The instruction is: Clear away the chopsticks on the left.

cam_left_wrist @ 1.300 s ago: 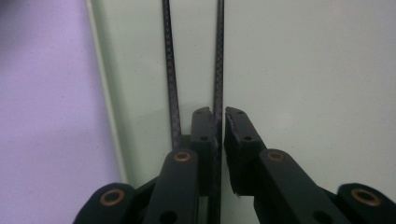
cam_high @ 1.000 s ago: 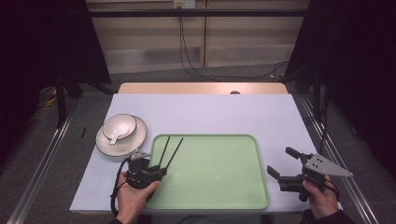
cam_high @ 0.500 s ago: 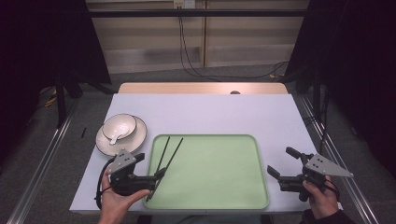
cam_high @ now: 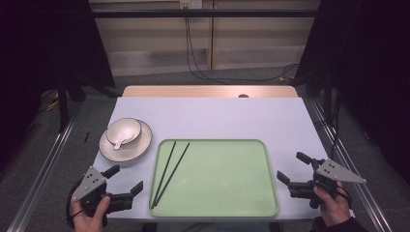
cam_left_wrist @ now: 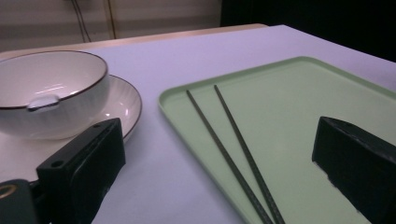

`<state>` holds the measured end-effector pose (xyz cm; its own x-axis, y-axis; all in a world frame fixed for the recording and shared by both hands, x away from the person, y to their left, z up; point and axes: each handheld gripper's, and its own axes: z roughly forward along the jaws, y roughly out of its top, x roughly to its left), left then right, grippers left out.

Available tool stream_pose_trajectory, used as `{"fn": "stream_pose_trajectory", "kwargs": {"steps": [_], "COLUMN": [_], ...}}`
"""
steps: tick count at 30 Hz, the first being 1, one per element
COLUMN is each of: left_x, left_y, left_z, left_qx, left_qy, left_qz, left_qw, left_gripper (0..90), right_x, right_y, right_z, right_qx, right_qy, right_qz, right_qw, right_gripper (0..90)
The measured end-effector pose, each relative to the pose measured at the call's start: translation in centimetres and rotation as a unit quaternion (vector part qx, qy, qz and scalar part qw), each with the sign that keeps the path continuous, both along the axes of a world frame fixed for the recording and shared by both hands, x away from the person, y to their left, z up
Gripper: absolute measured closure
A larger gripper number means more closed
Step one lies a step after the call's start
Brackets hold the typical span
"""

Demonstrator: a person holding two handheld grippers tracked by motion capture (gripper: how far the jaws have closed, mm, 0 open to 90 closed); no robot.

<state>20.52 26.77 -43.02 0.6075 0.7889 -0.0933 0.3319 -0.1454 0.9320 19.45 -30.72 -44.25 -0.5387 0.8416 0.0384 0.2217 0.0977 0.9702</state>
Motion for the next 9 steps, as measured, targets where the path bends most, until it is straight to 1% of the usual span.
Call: {"fn": "stream_pose_trajectory", "kwargs": {"steps": [1,2,3,4,5,6,7,9], "left_x": [-0.13,-0.2,-0.24,-0.38,-0.43,-0.35,-0.18,0.0], "left_y": [0.22,0.33,0.56,0.66,0.87,0.8,0.8,0.66], "left_z": [-0.25,-0.45,-0.34,-0.29,-0.21,-0.23,-0.27,-0.24], "left_qx": [-0.004,-0.023,-0.028,-0.035,-0.02,-0.019,-0.025,-0.028], "left_qy": [-0.005,-0.003,0.004,-0.008,-0.013,-0.015,-0.014,-0.012], "left_qz": [0.009,0.021,0.021,0.021,0.025,0.036,0.033,0.031], "left_qw": [0.9999,0.9995,0.9994,0.9992,0.9994,0.999,0.999,0.9991], "left_gripper": [2.4,2.8,2.3,2.4,2.4,2.0,2.0,2.1], "right_x": [0.0,0.0,0.04,0.01,0.02,0.0,0.08,0.24], "right_y": [0.02,0.0,0.0,-0.04,-0.1,-0.05,-0.15,-0.19], "right_z": [0.0,0.01,0.01,0.03,0.01,0.0,-0.01,-0.09], "right_qx": [0.0,-0.001,-0.002,-0.006,-0.008,-0.002,-0.005,-0.002], "right_qy": [0.001,0.001,-0.004,-0.006,-0.007,-0.003,-0.002,-0.001], "right_qz": [-0.002,0.0,0.001,0.002,0.004,0.001,0.001,-0.005], "right_qw": [1.0,1.0,1.0,1.0,0.9999,1.0,1.0,1.0], "right_gripper": [3.0,3.0,3.0,3.0,3.0,3.0,3.0,3.2]}}
